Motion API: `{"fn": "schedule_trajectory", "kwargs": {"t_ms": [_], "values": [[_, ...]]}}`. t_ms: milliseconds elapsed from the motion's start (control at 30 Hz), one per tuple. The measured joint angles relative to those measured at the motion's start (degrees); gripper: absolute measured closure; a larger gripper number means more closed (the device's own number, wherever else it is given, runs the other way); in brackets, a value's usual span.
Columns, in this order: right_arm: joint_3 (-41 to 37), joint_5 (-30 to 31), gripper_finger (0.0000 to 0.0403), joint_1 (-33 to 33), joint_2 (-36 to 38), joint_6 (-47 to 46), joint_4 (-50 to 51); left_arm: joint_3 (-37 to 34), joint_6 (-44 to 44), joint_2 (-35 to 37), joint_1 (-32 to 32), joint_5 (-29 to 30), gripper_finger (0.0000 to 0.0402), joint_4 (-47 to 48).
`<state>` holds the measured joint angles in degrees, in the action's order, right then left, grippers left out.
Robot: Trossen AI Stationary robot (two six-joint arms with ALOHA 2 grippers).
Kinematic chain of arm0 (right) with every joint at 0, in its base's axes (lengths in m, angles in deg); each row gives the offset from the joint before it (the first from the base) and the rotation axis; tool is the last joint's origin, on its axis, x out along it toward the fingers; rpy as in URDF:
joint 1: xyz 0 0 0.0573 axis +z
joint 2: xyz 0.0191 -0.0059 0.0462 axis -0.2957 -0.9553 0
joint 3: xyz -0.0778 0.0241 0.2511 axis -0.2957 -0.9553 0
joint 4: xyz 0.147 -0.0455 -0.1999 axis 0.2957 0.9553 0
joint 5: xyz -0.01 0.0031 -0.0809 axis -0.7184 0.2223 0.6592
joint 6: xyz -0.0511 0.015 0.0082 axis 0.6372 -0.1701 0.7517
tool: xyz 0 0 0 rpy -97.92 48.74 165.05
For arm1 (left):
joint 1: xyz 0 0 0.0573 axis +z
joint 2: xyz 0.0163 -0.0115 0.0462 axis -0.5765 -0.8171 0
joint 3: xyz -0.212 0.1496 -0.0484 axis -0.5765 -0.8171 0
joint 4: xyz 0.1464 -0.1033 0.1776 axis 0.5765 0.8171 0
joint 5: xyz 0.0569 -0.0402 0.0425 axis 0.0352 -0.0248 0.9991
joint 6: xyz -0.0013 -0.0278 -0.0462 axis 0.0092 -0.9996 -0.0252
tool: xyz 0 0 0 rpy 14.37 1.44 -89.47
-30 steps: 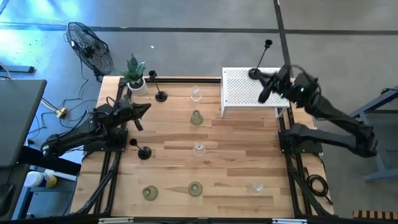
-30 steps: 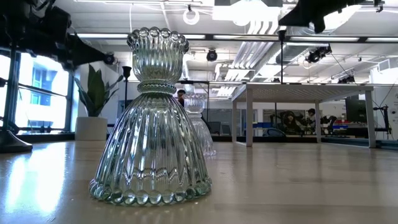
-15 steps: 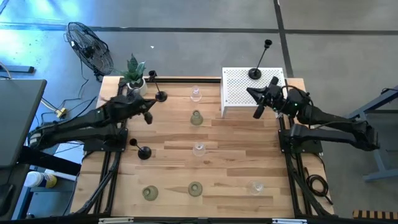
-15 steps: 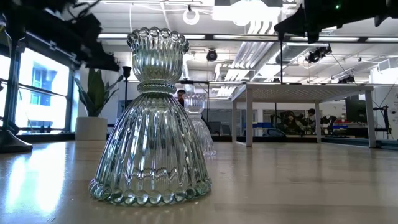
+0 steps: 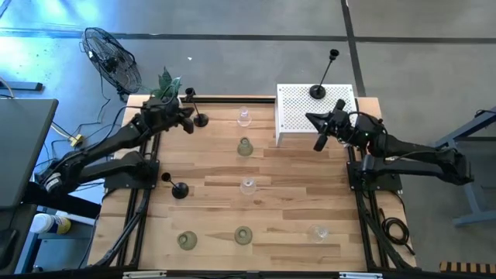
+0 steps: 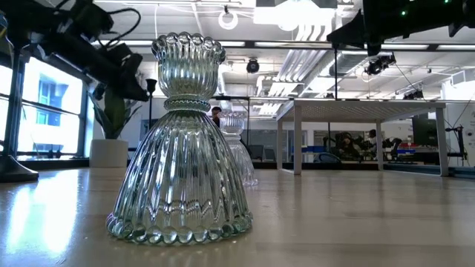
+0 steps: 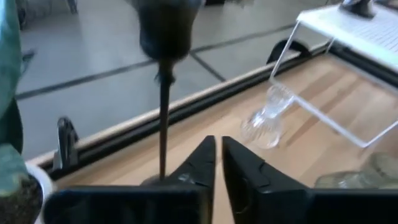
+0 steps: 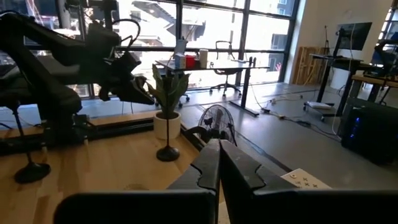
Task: Pick & Place candle stick holders
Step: Put the top black candle holder on the shelf aligned with the other black candle holder
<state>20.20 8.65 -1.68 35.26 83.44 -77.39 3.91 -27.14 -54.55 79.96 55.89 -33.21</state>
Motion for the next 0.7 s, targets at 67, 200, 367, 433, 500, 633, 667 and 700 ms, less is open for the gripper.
{"fn": "schedule_trajectory", "kwargs": {"t_ms": [67,200,367,433,500,633,667,700], "values": [[0.00,0.01,0.0402,0.23,0.00,0.00,-0.02,0.00,-0.04,-1.00,-0.11,1.55,0.0341,-0.37],[0.00,0.02,0.0401,0.27,0.00,0.00,-0.02,0.00,0.33,-2.77,-0.12,3.89,0.0274,-3.29],[0.00,0.03,0.0402,0.24,0.00,0.18,0.00,0.00,3.23,-6.29,-0.06,7.66,0.0217,-7.42],[0.00,0.42,0.0401,0.25,0.00,0.52,0.00,0.00,3.44,-8.27,-0.06,7.42,0.0212,-9.85],[0.00,1.13,0.0402,0.24,0.00,0.84,0.00,0.00,3.51,-10.12,-0.06,6.98,0.0212,-12.84],[0.00,1.38,0.0401,0.24,0.00,0.85,0.02,0.00,4.51,-13.41,-0.06,8.30,0.0216,-17.49],[0.00,1.36,0.0401,0.24,0.00,0.80,0.04,0.00,4.52,-13.90,-0.06,8.79,0.0218,-18.31],[0.00,1.36,0.0401,0.24,0.00,0.53,0.05,0.00,4.51,-14.28,-0.06,9.29,0.0220,-19.20]]}}
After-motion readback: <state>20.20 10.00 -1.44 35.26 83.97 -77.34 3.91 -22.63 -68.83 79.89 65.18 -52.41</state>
